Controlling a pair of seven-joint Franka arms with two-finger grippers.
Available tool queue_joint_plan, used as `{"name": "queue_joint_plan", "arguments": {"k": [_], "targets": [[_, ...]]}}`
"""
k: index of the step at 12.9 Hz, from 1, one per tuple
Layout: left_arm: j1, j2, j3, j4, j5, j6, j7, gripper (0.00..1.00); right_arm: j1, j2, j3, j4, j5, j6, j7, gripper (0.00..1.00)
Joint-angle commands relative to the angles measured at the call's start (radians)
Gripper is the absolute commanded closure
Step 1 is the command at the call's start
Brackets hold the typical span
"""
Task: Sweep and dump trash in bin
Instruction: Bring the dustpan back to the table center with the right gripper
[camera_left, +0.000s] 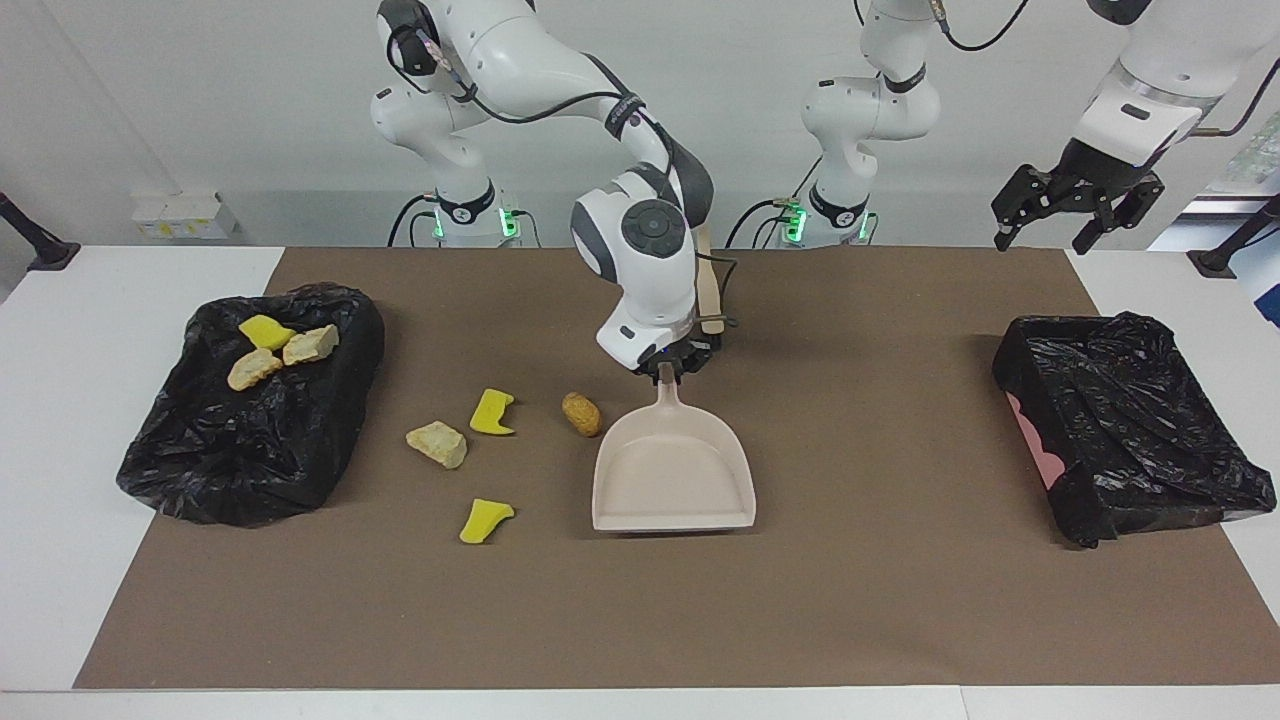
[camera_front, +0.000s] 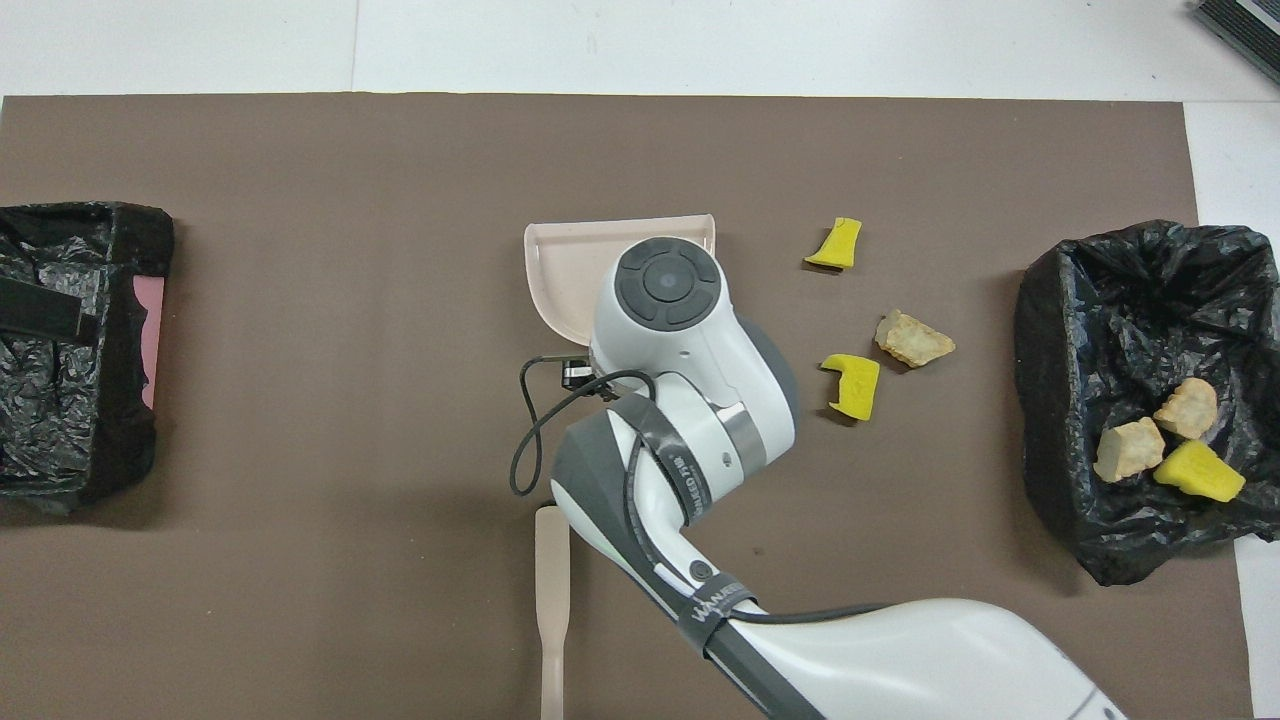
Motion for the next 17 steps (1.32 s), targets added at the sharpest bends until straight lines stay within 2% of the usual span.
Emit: {"name": "queue_joint_plan", "arguments": {"k": [1,3,4,7,10,12,17], "targets": [[0.009,-0.009,-0.007,-0.007,0.012,0.011,0.002,0.0,0.028,0.096,-0.003,0.093,0.045,0.087,0.077,1.0],[-0.001,-0.009,-0.007,-0.007,0.012,0.009,-0.001,0.0,0.029,0.105,-0.003,0.085,0.074,0.124,0.087,0.99],[-0.006,-0.01,-0.009,-0.006,0.012,0.003,0.001,0.0,0.029,0.1,-0.003,0.08,0.096,0.124,0.078,0.01],[-0.001,-0.015,-0.01,-0.013,0.011,0.006,-0.005,0.0,0.028,0.039,-0.003,0.038,0.102,0.086,0.073,0.0],[-0.015,-0.016,-0.021,-0.031,0.002,0.055,-0.007,0.0,0.064,-0.025,-0.003,-0.005,0.102,-0.018,0.093,0.0],[-0.041,-0.027,-0.023,-0.055,0.002,0.086,0.013,0.0,0.12,-0.091,-0.003,-0.109,0.105,-0.008,0.161,0.0],[-0.158,-0.007,-0.021,-0.192,0.002,0.299,-0.001,0.0,0.247,-0.234,-0.003,-0.33,0.103,-0.005,0.28,0.0]]}}
